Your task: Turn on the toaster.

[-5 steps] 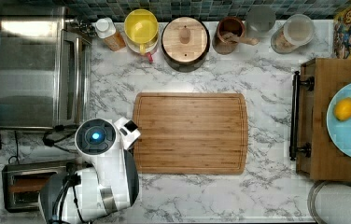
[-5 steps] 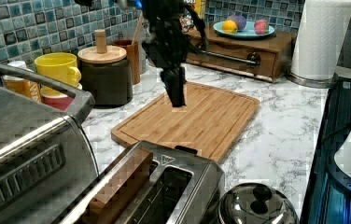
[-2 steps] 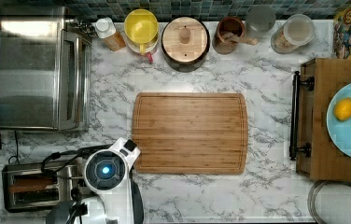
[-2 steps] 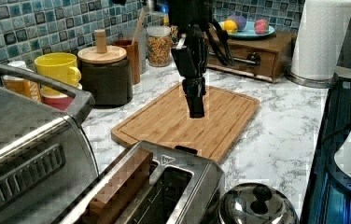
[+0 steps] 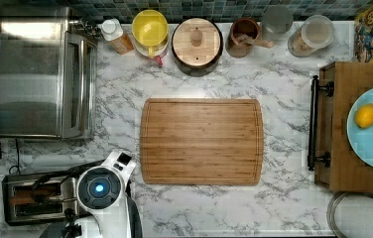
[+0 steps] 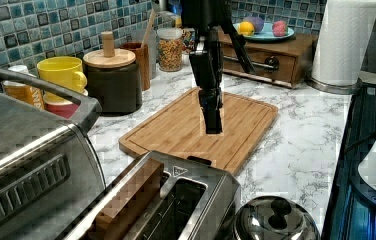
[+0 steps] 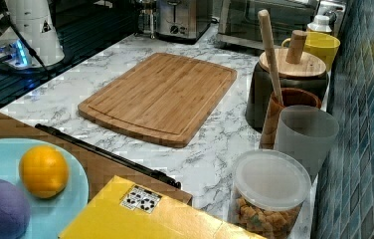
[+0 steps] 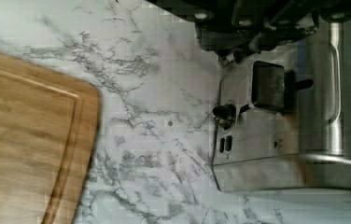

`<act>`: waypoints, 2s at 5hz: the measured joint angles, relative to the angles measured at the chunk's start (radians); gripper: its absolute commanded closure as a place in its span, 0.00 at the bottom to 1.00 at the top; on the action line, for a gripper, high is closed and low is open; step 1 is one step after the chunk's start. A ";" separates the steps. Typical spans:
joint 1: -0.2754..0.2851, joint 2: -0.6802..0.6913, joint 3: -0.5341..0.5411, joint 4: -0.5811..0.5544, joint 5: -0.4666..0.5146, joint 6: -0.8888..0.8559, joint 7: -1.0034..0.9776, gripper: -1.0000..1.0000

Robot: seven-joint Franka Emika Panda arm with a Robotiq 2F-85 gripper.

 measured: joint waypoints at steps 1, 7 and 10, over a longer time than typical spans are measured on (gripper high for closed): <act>0.026 0.000 -0.007 -0.004 0.062 0.009 0.000 1.00; 0.040 0.062 0.111 -0.008 0.048 0.198 0.077 1.00; 0.029 0.165 0.110 0.027 -0.064 0.201 0.185 1.00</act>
